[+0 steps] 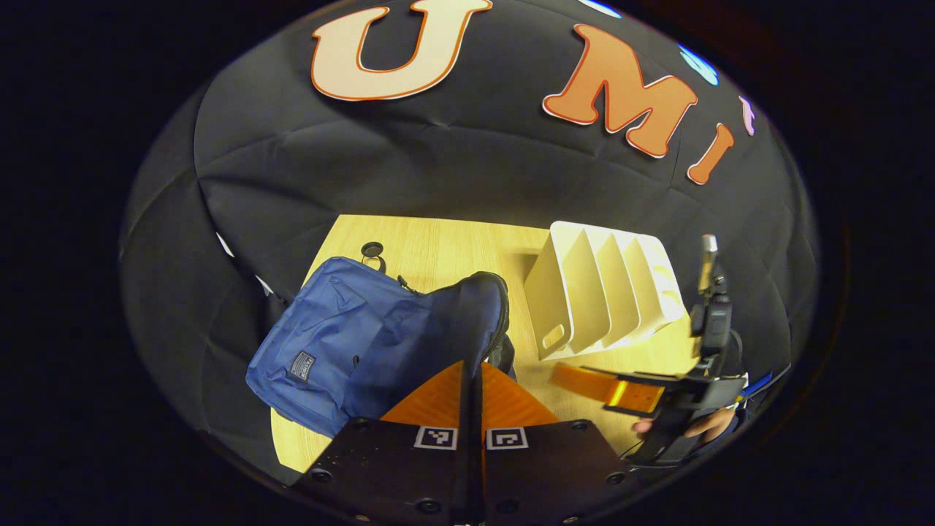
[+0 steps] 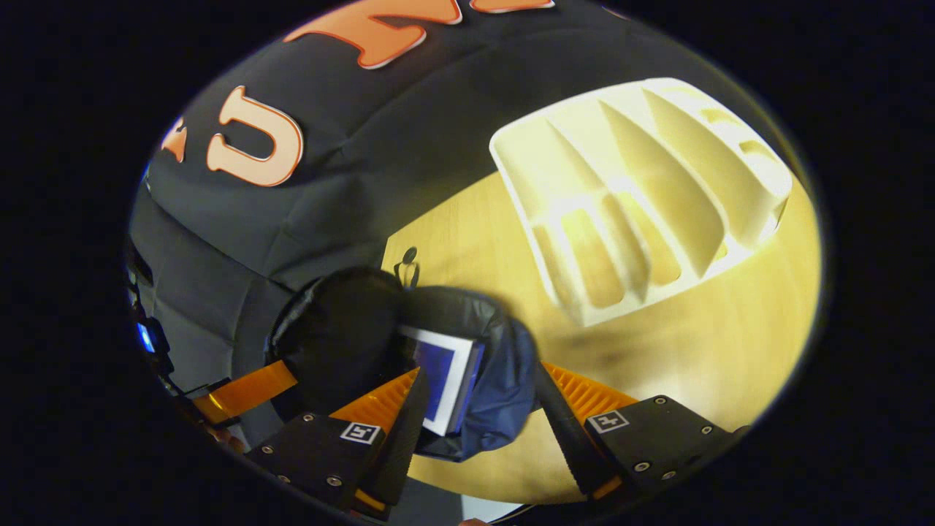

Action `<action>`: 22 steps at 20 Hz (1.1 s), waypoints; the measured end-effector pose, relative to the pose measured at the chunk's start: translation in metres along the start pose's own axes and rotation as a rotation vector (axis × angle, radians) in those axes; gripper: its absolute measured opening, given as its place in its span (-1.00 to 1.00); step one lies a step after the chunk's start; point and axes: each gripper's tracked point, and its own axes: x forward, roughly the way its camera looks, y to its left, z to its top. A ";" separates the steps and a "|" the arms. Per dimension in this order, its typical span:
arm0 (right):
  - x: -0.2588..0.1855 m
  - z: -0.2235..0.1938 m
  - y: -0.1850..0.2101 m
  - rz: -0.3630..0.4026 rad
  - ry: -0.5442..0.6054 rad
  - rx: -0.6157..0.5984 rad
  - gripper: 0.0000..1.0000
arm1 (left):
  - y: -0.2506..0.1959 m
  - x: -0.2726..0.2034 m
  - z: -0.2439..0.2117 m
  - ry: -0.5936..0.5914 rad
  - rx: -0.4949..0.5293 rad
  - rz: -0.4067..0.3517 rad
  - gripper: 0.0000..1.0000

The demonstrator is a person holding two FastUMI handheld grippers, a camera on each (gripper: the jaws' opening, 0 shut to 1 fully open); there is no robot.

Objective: Open the schoolbag, grab two books from the bookshelf and put them into the schoolbag.

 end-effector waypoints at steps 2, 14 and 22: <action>-0.021 0.024 -0.021 -0.042 -0.075 -0.070 0.75 | -0.006 0.003 -0.004 -0.003 0.016 0.013 -0.99; -0.120 0.103 -0.122 -0.259 -0.303 -0.281 0.79 | -0.074 0.031 -0.032 -0.053 0.078 0.069 -0.63; -0.177 0.131 -0.135 -0.260 -0.460 -0.350 0.82 | -0.169 0.020 0.006 -0.238 0.060 -0.077 0.43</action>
